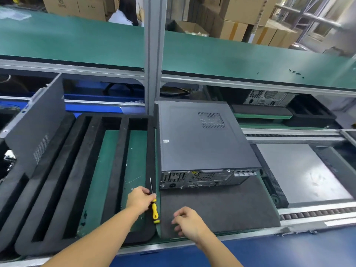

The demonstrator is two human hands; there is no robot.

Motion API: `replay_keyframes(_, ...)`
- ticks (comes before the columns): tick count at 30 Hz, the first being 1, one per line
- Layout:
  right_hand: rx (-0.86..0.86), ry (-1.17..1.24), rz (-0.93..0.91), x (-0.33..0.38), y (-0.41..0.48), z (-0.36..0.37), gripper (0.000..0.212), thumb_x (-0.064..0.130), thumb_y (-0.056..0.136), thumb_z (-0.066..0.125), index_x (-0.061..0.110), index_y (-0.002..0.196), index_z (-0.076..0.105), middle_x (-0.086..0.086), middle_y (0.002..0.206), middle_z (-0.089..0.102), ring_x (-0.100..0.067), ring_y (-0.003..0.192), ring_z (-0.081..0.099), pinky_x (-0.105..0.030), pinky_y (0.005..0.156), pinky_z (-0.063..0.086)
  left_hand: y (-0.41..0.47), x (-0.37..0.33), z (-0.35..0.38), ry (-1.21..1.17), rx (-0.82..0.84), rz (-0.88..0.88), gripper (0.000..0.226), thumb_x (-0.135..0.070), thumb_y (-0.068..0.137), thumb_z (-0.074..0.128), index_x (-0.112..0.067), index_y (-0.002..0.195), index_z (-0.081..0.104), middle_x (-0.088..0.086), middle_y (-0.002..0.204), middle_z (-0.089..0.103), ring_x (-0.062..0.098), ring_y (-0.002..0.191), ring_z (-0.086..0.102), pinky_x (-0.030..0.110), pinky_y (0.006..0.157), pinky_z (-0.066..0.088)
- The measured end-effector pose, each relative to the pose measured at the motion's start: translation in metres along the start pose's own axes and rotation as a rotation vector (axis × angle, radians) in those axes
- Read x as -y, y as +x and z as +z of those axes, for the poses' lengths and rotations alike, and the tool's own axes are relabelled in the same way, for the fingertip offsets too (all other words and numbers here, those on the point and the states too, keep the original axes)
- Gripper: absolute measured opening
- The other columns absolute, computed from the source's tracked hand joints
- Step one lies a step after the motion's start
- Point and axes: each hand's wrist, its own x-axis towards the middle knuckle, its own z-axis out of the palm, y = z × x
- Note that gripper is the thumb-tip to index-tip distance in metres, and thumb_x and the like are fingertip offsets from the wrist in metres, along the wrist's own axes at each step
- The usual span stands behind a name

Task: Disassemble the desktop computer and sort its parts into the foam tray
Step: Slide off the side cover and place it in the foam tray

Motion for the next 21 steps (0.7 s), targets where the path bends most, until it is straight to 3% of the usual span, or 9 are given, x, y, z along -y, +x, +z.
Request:
replay_keyframes(3, 0.05, -0.006, -0.008, -0.002, 0.005, -0.019, 0.015, 0.003, 0.096, 0.043, 0.009, 0.101, 0.056, -0.005, 0.088, 0.063, -0.016, 0.067, 0.053, -0.023, 0.056, 0.043, 0.005, 0.005, 0.009, 0.105, -0.047, 0.055, 0.018, -0.027, 0.085, 0.075, -0.017, 0.097, 0.065, -0.002, 0.088, 0.066, 0.018, 0.087, 0.065, 0.029, 0.076, 0.052)
replay_keyframes(7, 0.111, -0.02, -0.031, 0.002, 0.014, -0.032, 0.015, 0.001, 0.095, 0.042, 0.01, 0.098, 0.054, -0.009, 0.089, 0.062, -0.02, 0.069, 0.052, -0.025, 0.057, 0.04, 0.004, 0.018, 0.013, 0.091, -0.075, 0.105, 0.016, -0.019, 0.088, 0.071, -0.015, 0.103, 0.068, -0.001, 0.088, 0.066, 0.011, 0.085, 0.061, 0.022, 0.072, 0.045)
replay_keyframes(11, 0.161, -0.074, -0.084, 0.01, 0.018, -0.032, 0.019, 0.002, 0.095, 0.039, 0.012, 0.096, 0.056, -0.007, 0.086, 0.064, -0.016, 0.064, 0.053, -0.022, 0.055, 0.041, -0.001, 0.021, 0.014, 0.033, -0.058, 0.081, 0.022, -0.02, 0.092, 0.065, -0.017, 0.114, 0.061, -0.002, 0.096, 0.065, 0.01, 0.094, 0.061, 0.028, 0.086, 0.047)
replay_keyframes(15, 0.123, -0.132, -0.225, 0.024, 0.022, -0.035, 0.021, 0.005, 0.096, 0.04, 0.014, 0.095, 0.06, -0.004, 0.083, 0.069, -0.011, 0.062, 0.057, -0.02, 0.057, 0.046, -0.005, 0.012, 0.008, 0.09, -0.051, 0.101, 0.032, -0.019, 0.094, 0.062, -0.014, 0.125, 0.055, -0.002, 0.106, 0.062, 0.01, 0.098, 0.059, 0.027, 0.088, 0.045)
replay_keyframes(17, 0.08, -0.174, -0.319, 0.032, 0.021, -0.04, 0.02, 0.011, 0.096, 0.043, 0.018, 0.094, 0.062, -0.002, 0.082, 0.072, -0.008, 0.062, 0.059, -0.022, 0.059, 0.049, -0.01, 0.002, 0.003, 0.165, -0.117, 0.214, 0.041, -0.019, 0.093, 0.064, -0.014, 0.132, 0.051, -0.003, 0.119, 0.057, 0.012, 0.11, 0.055, 0.028, 0.098, 0.043)
replay_keyframes(21, 0.023, -0.221, -0.527, 0.053, 0.017, -0.063, 0.014, 0.026, 0.092, 0.049, 0.034, 0.087, 0.06, 0.004, 0.074, 0.071, -0.003, 0.053, 0.052, -0.018, 0.049, 0.042, -0.031, -0.041, -0.012, 0.196, -0.307, 0.644, 0.053, -0.016, 0.088, 0.063, -0.027, 0.135, 0.041, -0.02, 0.133, 0.039, -0.002, 0.128, 0.033, 0.027, 0.108, 0.029)
